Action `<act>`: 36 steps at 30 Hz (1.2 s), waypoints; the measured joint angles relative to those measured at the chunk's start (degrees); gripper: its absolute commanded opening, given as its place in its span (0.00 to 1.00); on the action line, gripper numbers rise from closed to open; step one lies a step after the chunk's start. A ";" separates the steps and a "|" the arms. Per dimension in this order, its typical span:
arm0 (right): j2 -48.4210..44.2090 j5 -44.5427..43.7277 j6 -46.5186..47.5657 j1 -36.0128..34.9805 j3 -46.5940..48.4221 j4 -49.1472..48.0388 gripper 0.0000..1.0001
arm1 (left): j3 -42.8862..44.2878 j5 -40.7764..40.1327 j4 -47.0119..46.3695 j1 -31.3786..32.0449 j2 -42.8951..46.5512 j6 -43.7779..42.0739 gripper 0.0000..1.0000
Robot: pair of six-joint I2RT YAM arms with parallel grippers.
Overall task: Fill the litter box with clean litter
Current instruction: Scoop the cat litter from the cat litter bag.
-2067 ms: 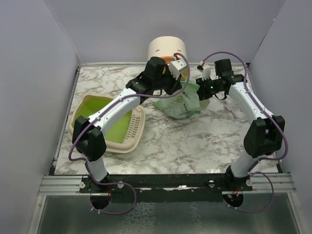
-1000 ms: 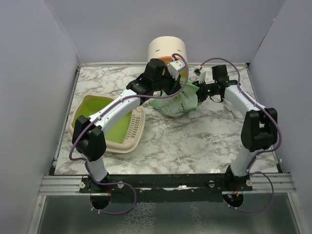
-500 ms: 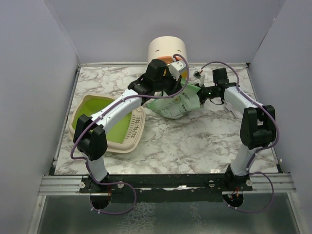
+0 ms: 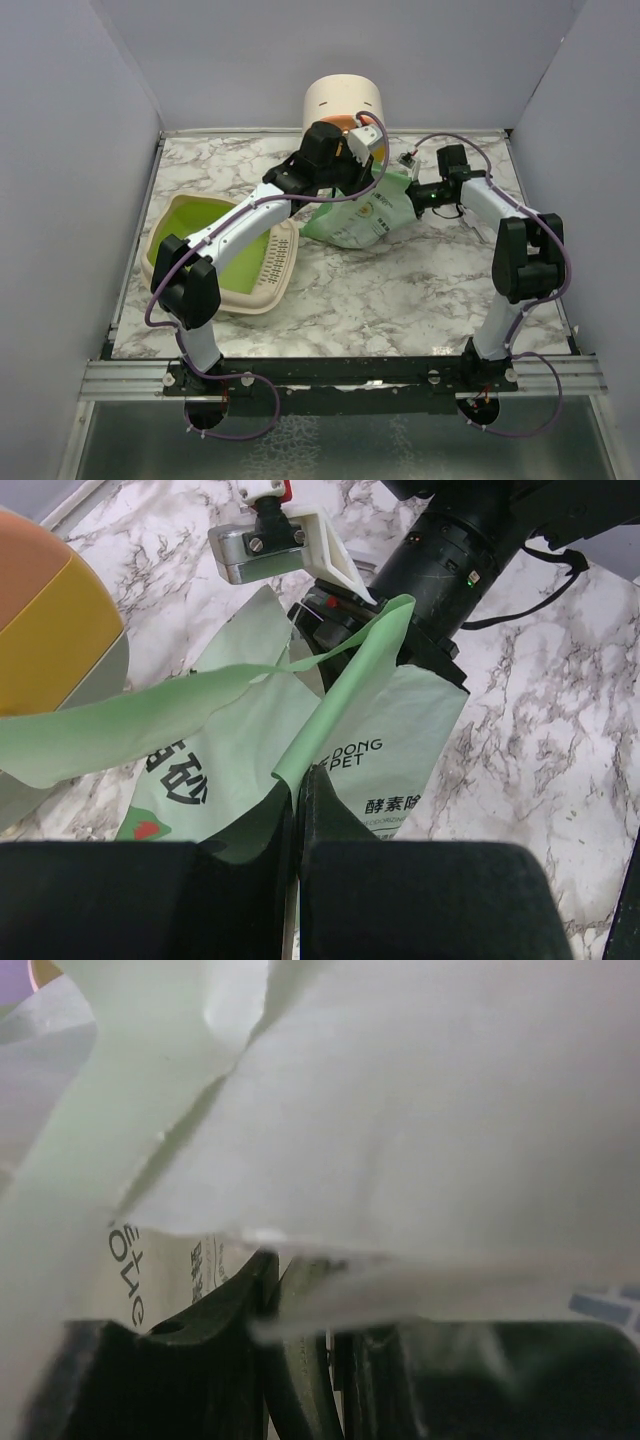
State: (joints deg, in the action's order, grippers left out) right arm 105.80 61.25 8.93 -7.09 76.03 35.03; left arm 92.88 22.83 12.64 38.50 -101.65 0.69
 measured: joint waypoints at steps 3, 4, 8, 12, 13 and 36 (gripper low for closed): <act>-0.07 0.07 0.00 0.02 0.81 2.10 0.01 | 0.42 -0.31 0.79 0.00 0.00 -0.35 0.00; -0.07 0.07 0.02 0.02 1.14 2.73 0.01 | 0.57 -0.46 1.09 0.00 0.00 -0.46 0.00; -0.07 0.13 0.46 0.11 3.87 6.29 0.01 | 0.96 -1.38 1.79 0.00 0.20 -0.92 0.00; -0.07 0.96 0.74 0.63 6.56 8.98 0.01 | 0.94 -2.60 2.32 0.00 1.22 -1.33 0.00; -0.07 1.16 0.83 0.79 7.13 9.49 0.01 | 0.76 -2.99 2.49 0.02 1.70 -1.49 0.00; 2.99 13.49 4.96 7.34 20.70 24.02 0.01 | -5.84 -11.80 4.48 -2.56 10.73 -2.01 0.09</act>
State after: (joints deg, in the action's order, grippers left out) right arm 108.79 74.74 13.89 0.25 96.73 59.05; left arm 87.05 11.03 17.12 35.94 -90.91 -1.32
